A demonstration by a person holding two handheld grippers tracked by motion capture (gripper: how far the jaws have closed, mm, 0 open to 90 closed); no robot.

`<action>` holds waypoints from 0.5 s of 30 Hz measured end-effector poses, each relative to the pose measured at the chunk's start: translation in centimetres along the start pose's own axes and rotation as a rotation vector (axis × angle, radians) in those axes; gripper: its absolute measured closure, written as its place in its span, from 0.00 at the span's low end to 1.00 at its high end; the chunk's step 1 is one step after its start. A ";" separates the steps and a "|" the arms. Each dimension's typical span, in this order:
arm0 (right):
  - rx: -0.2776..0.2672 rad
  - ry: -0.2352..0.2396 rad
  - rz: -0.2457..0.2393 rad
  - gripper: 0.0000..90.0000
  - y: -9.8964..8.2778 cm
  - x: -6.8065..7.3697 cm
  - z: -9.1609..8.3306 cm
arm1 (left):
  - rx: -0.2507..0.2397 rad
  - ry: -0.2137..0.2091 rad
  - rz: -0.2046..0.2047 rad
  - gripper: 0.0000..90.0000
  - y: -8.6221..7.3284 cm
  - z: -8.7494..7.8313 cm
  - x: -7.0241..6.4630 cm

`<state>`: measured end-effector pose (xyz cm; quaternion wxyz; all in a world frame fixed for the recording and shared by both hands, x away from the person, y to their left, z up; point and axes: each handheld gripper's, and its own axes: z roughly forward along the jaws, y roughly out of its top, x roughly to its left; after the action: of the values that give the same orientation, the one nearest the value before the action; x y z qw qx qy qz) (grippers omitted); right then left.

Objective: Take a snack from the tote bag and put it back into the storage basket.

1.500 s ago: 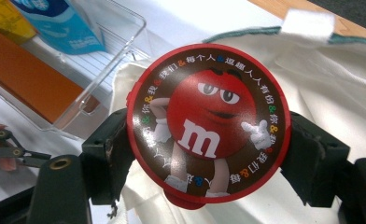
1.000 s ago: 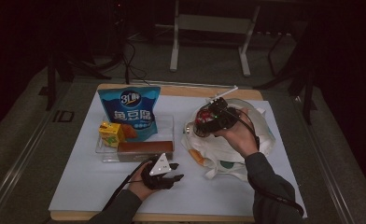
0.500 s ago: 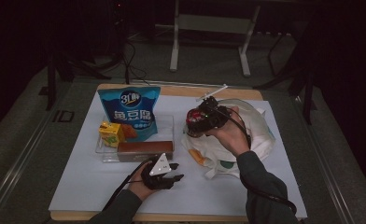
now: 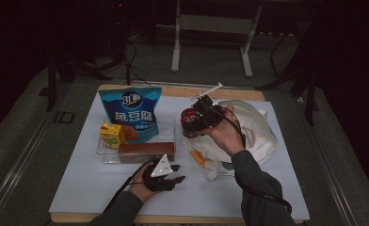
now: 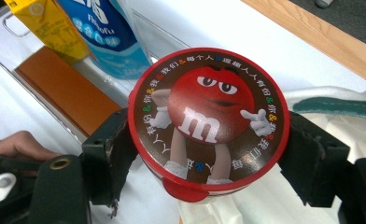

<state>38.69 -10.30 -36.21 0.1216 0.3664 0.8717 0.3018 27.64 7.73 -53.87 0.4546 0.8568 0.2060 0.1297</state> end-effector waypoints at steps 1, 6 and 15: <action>-0.001 0.000 0.000 0.29 0.1 0.1 0.0 | 0.000 0.000 0.000 0.60 0.0 0.0 0.0; -0.010 0.003 -0.003 0.29 0.6 0.5 0.1 | 0.000 0.000 -0.001 0.60 0.0 0.0 0.0; -0.014 0.011 -0.006 0.29 1.4 1.3 0.8 | -0.001 -0.002 -0.002 0.60 0.0 0.0 0.0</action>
<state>38.92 -8.26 -35.94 0.1203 0.3615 0.8713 0.3094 27.63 7.73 -53.87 0.4553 0.8565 0.2064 0.1284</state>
